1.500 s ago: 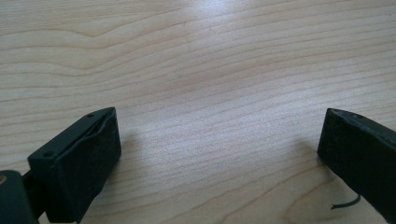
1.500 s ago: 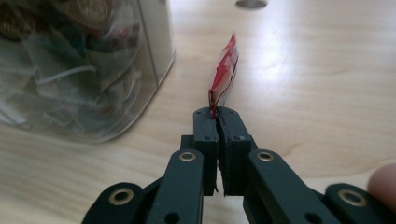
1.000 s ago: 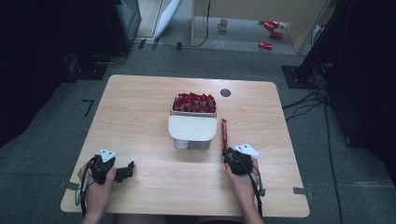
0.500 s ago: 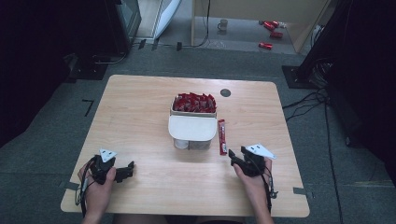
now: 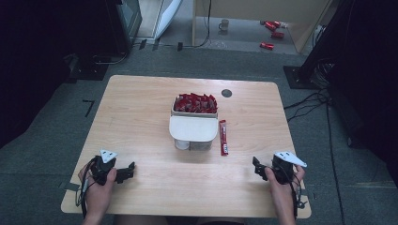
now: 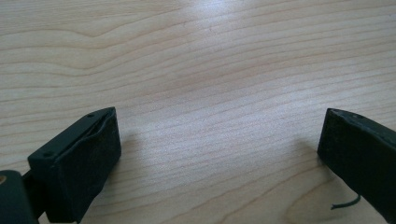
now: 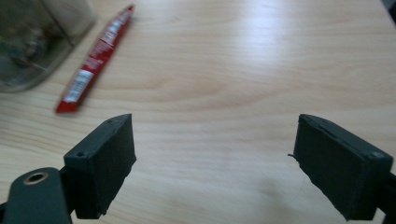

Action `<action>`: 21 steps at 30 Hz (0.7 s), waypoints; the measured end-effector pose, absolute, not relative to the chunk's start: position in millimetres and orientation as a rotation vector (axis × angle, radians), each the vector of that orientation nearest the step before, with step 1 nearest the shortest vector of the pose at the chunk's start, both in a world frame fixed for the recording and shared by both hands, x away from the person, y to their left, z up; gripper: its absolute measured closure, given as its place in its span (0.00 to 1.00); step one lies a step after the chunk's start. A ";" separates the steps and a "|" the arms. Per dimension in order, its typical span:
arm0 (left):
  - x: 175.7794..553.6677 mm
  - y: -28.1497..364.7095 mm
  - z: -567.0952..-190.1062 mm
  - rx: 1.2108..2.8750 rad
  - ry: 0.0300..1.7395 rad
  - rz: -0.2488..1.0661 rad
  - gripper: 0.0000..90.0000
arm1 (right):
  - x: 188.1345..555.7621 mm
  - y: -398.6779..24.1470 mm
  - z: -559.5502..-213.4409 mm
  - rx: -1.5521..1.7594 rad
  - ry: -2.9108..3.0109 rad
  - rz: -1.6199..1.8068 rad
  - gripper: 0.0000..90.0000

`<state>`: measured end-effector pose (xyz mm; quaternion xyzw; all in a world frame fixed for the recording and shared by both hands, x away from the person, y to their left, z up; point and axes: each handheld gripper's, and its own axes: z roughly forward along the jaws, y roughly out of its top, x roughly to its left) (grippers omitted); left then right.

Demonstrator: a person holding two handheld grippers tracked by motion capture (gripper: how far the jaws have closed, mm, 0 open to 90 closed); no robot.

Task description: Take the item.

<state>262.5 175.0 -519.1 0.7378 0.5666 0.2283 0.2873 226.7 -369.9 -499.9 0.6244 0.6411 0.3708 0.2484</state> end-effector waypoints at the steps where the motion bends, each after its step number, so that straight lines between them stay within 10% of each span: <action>1: 262.5 175.0 -519.1 1.971 1.514 0.610 0.00 | 224.6 -374.3 -501.3 1.710 1.743 0.995 0.13; 21: 262.5 175.1 -519.1 1.972 1.513 0.610 0.00 | 181.2 -428.7 -523.1 1.792 1.748 0.834 0.10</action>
